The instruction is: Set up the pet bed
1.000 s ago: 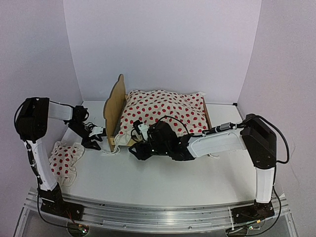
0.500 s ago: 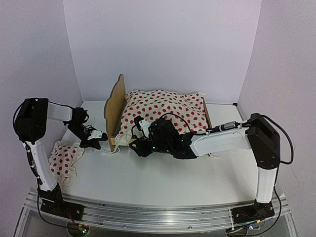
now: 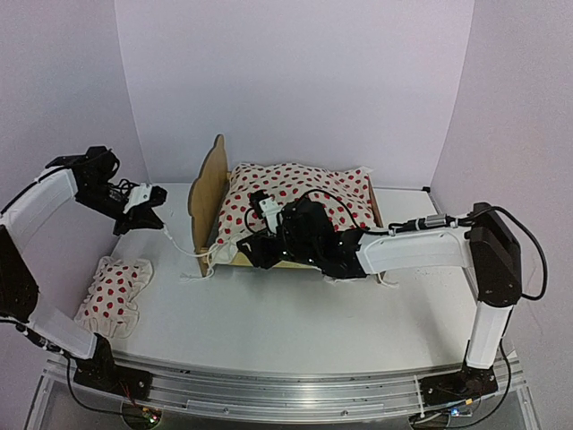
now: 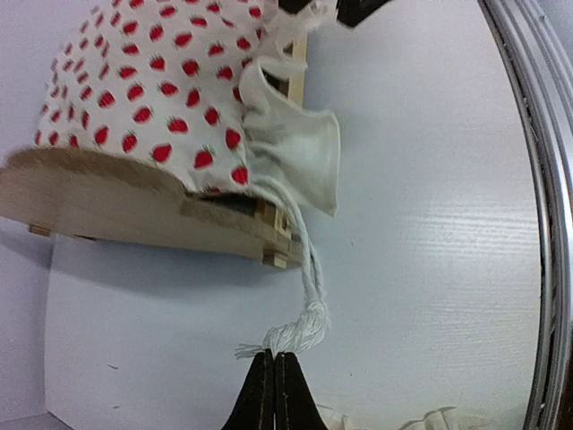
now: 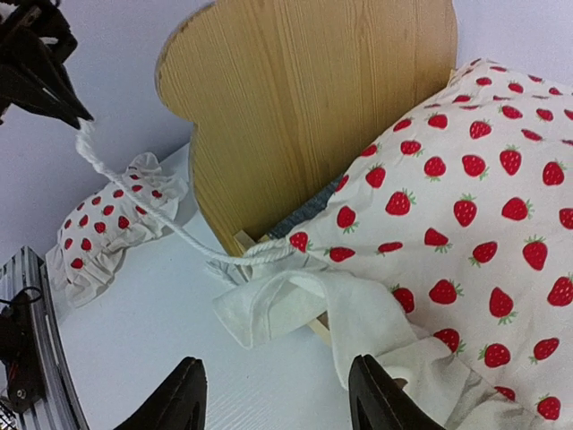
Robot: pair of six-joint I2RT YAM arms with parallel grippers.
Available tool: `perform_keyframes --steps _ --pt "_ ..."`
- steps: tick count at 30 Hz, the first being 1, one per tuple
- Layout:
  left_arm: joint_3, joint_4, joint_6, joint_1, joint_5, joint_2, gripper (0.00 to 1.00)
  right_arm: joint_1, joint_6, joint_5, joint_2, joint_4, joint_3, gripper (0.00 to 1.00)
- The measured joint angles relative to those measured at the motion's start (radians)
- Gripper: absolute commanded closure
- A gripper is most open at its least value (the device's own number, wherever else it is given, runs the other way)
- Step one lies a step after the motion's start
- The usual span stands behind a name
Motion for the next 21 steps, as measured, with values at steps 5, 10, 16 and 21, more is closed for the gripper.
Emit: perform_keyframes --steps 5,10,16,21 --pt "0.07 0.012 -0.187 -0.079 0.125 -0.109 1.0 -0.012 0.008 -0.037 -0.025 -0.001 0.031 0.43" --pt "0.044 0.199 -0.441 -0.33 0.113 -0.175 1.0 -0.026 0.028 -0.136 -0.039 -0.003 0.054 0.4" --pt "-0.014 0.305 -0.601 -0.488 0.07 -0.136 1.0 -0.04 0.075 -0.207 -0.061 -0.069 0.054 0.4" --pt "-0.067 0.371 -0.662 -0.549 0.028 -0.086 1.0 -0.088 0.233 -0.266 -0.068 -0.13 0.053 0.38"
